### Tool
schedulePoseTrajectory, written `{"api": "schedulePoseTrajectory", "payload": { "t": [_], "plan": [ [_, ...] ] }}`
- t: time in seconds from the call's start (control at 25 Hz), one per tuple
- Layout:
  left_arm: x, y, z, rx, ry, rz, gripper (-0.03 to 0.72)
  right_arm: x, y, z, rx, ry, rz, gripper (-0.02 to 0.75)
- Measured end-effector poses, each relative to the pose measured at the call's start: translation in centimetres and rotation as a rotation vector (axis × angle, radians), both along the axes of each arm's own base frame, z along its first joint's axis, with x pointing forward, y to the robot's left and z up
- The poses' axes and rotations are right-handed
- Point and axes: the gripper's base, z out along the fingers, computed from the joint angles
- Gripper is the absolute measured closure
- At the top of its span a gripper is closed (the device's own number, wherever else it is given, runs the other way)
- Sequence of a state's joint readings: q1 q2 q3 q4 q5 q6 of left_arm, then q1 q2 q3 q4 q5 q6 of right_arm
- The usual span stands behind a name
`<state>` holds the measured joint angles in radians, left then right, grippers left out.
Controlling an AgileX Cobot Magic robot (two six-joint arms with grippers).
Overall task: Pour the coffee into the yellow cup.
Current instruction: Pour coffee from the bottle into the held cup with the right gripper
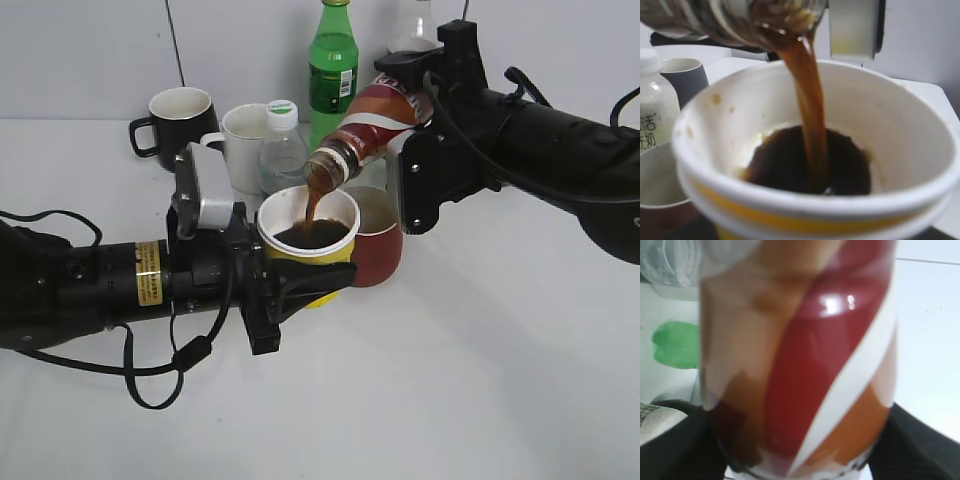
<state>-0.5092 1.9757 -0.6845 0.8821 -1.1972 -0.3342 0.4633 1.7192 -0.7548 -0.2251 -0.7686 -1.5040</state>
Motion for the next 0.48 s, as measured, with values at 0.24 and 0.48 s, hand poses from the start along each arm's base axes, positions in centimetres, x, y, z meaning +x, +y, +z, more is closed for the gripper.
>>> {"api": "schedulePoseTrajectory", "payload": {
  "t": [0.24, 0.48],
  "plan": [
    [-0.01, 0.00, 0.00, 0.000, 0.000, -0.001, 0.363, 0.00, 0.00, 0.00, 0.016, 0.012, -0.002, 0.220],
    [0.10, 0.02, 0.03, -0.004, 0.002, 0.012, 0.363, 0.00, 0.00, 0.00, 0.105, 0.075, -0.015, 0.220]
  ]
}}
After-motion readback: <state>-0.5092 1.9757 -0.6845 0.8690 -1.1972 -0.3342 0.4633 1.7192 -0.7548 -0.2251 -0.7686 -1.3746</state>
